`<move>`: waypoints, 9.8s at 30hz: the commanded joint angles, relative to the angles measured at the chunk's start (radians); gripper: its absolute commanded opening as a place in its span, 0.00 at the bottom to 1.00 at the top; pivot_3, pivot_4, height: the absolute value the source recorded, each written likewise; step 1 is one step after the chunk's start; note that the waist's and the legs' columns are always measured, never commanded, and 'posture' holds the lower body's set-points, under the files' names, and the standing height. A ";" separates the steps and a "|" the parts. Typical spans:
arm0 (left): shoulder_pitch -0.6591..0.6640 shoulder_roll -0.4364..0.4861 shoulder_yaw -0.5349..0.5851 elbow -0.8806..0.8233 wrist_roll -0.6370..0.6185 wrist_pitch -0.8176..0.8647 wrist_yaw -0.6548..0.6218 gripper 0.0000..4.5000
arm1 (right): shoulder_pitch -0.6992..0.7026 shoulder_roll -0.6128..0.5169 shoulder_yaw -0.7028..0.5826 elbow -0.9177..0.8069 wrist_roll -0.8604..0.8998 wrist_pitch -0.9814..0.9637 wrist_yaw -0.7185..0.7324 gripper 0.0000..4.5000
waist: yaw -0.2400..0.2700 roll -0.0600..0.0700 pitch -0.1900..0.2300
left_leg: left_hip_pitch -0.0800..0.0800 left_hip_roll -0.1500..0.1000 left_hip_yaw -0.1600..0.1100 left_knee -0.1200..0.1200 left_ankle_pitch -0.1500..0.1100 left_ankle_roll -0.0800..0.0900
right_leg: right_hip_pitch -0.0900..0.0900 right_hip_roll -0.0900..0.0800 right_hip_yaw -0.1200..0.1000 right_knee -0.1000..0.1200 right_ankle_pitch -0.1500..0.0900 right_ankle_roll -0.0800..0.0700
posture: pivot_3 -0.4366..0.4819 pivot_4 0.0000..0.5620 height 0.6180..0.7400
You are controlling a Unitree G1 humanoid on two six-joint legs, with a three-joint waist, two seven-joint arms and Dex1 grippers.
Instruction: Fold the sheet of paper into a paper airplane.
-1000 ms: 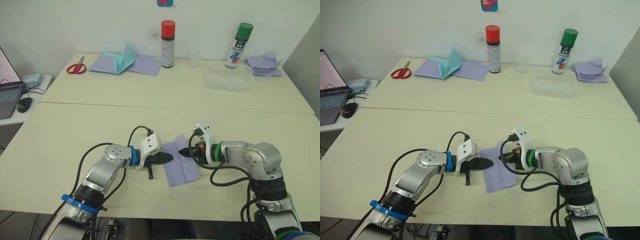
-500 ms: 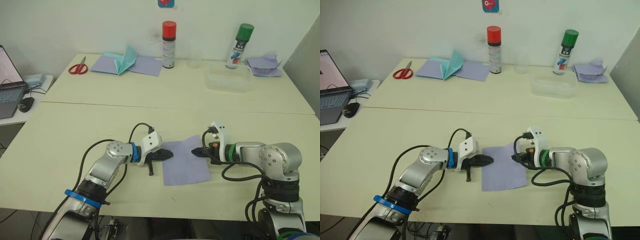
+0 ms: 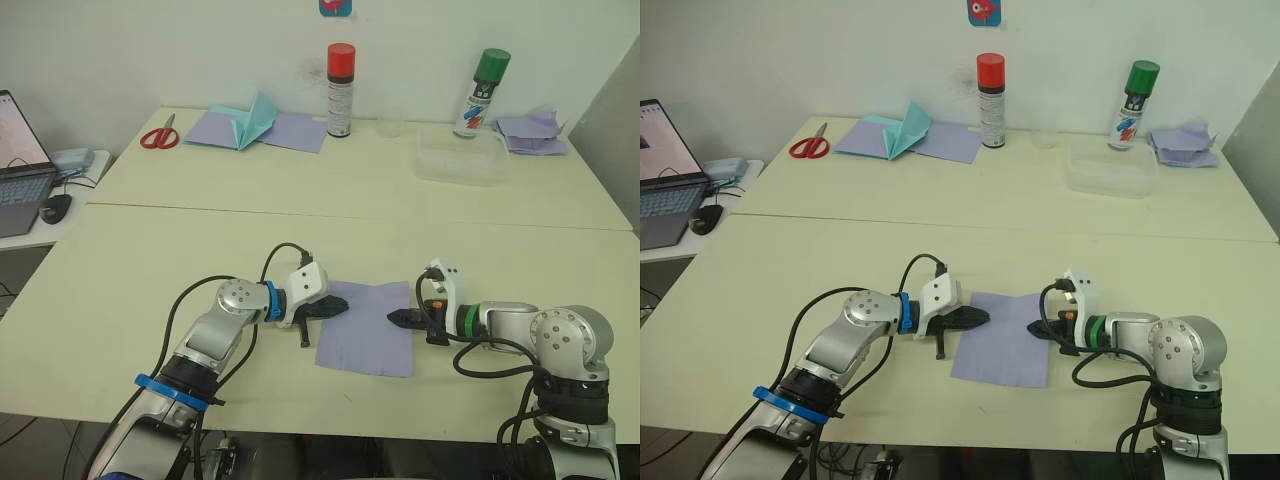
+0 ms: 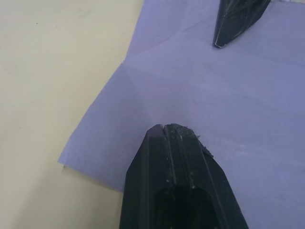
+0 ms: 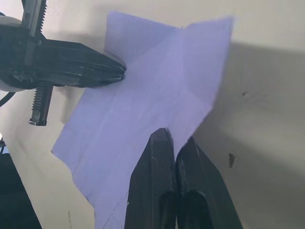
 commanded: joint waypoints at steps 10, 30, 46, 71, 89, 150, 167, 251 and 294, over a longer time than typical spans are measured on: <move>0.016 0.016 -0.056 0.056 0.100 -0.040 0.009 0.00 | 0.022 -0.014 -0.014 -0.047 0.027 0.005 -0.068 0.04 | 0.001 0.001 -0.001 | 0.000 -0.001 0.000 0.000 0.000 0.000 | 0.000 0.000 0.000 0.000 0.000 0.000 | 0.48 0.27 1.00; 0.038 0.008 -0.051 0.050 0.098 -0.033 0.018 0.00 | -0.015 -0.319 0.228 -0.056 -0.226 -0.863 0.465 0.64 | 0.000 0.001 -0.002 | 0.006 -0.001 -0.005 0.000 0.000 0.001 | 0.009 0.002 -0.001 -0.003 -0.002 0.005 | 0.48 0.27 1.00; 0.094 -0.040 -0.026 -0.107 -0.005 0.080 0.026 0.00 | 0.129 -0.328 0.594 0.149 -0.647 -1.111 0.505 0.01 | 0.000 0.001 -0.002 | 0.010 -0.004 -0.009 0.001 0.000 0.001 | 0.016 0.001 0.001 -0.003 -0.002 0.004 | 0.48 0.27 1.00; 0.097 -0.018 -0.075 -0.073 0.052 0.066 0.032 0.00 | 0.164 -0.152 0.199 -0.063 -0.396 -0.858 0.286 0.79 | 0.001 0.000 -0.002 | 0.019 -0.008 -0.010 -0.001 0.001 0.002 | 0.026 -0.004 0.002 -0.003 -0.003 0.005 | 0.48 0.27 1.00; 0.079 -0.019 -0.082 -0.056 0.052 0.063 0.024 0.00 | 0.193 -0.084 0.191 -0.107 -0.317 -0.607 0.160 0.71 | 0.000 0.000 -0.002 | 0.019 -0.008 -0.010 -0.001 0.001 0.003 | 0.025 -0.004 0.002 -0.004 -0.004 0.006 | 0.48 0.27 1.00; 0.077 -0.016 -0.076 -0.036 0.065 0.045 0.042 0.00 | 0.194 -0.235 0.525 0.025 -0.698 -1.024 0.337 0.00 | 0.000 -0.001 -0.001 | 0.019 -0.008 -0.010 -0.002 0.001 0.003 | 0.024 -0.006 0.002 -0.005 -0.005 0.007 | 0.48 0.27 1.00; 0.034 -0.064 0.002 -0.026 0.005 0.143 0.106 0.00 | 0.196 -0.238 0.525 0.018 -0.698 -1.020 0.349 0.00 | 0.000 -0.001 -0.001 | 0.019 -0.008 -0.010 -0.002 0.001 0.003 | 0.024 -0.007 0.002 -0.005 -0.005 0.007 | 0.48 0.27 1.00; -0.165 -0.201 -0.154 0.253 0.194 -0.031 0.053 0.00 | 0.362 -0.317 0.309 -0.110 -0.524 -0.924 0.377 0.01 | 0.001 -0.005 -0.002 | 0.008 -0.012 -0.014 -0.001 0.001 0.003 | 0.018 -0.003 0.001 -0.004 -0.006 0.010 | 0.48 0.27 1.00; -0.206 -0.241 -0.137 0.277 0.199 -0.048 0.061 0.00 | 0.308 -0.290 0.486 -0.003 -0.657 -0.995 0.366 0.01 | 0.001 -0.004 -0.003 | 0.009 -0.012 -0.014 0.000 0.001 0.003 | 0.019 -0.002 0.002 -0.004 -0.006 0.010 | 0.48 0.27 1.00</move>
